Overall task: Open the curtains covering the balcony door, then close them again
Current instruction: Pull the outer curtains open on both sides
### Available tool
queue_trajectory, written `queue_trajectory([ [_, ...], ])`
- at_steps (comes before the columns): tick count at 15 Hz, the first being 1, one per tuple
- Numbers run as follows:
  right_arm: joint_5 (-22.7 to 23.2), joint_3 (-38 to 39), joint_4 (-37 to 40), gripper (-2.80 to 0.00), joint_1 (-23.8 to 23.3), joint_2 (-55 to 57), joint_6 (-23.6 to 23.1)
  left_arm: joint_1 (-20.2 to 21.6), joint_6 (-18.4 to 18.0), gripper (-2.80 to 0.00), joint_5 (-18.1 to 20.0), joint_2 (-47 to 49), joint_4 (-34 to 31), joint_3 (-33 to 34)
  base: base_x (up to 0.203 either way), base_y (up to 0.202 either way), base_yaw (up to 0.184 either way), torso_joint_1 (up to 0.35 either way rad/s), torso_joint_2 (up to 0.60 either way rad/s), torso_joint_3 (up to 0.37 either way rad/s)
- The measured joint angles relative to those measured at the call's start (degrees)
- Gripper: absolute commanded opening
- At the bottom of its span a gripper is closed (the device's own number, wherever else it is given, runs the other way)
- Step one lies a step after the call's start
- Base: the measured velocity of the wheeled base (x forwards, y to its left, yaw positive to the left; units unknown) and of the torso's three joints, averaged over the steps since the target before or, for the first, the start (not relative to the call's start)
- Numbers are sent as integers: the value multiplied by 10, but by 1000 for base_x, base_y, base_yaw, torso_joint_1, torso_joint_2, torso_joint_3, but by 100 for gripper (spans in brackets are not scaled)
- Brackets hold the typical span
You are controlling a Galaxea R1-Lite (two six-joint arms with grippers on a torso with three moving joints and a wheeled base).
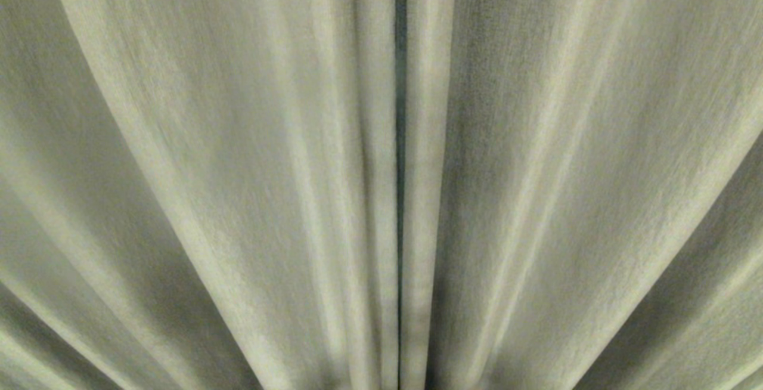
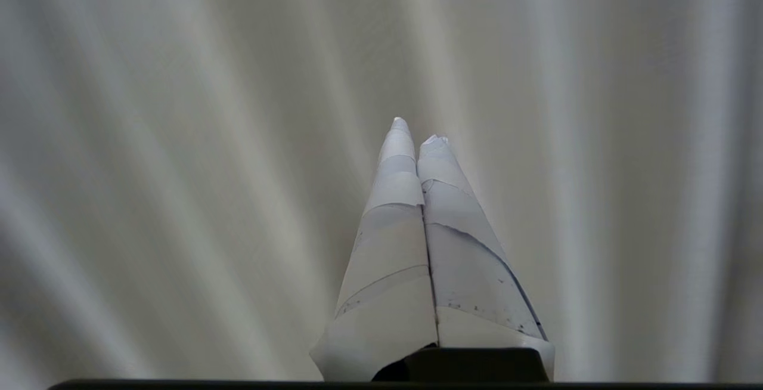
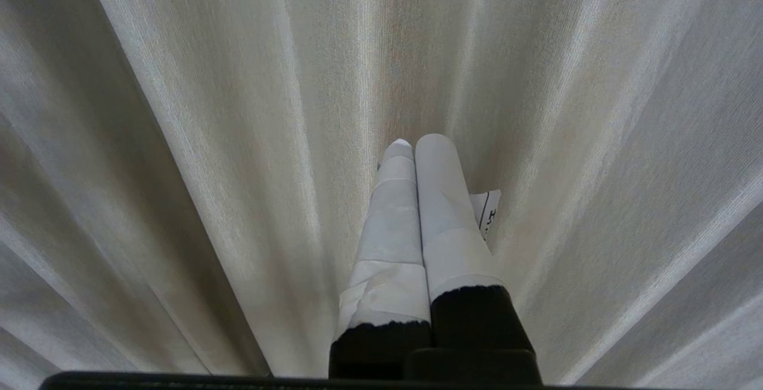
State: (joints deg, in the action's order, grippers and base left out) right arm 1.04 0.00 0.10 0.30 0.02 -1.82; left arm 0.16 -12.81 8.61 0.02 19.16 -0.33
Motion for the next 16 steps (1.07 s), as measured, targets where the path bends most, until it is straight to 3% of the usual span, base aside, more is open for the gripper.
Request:
queue_trajectory([
  [3, 0, 0, 0, -280, 0, 0, 0, 0, -7, -280, 49, 0, 8, -16, 0, 0, 0, 0, 0, 0],
  [8, 0, 0, 0, -280, 0, 0, 0, 0, -6, -280, 58, 0, -15, -59, 0, 0, 0, 0, 0, 0],
  [11, 0, 0, 0, -280, 0, 0, 0, 0, 23, -280, 68, 0, -114, -124, 0, 0, 0, 0, 0, 0],
  [14, 0, 0, 0, -280, 0, 0, 0, 0, 75, -280, 120, 13, -244, -206, 0, 0, 0, 0, 0, 0],
  [16, 0, 0, 0, -280, 0, 0, 0, -2, 94, -280, 159, 45, -263, -239, 0, 0, 0, 0, 0, 0],
])
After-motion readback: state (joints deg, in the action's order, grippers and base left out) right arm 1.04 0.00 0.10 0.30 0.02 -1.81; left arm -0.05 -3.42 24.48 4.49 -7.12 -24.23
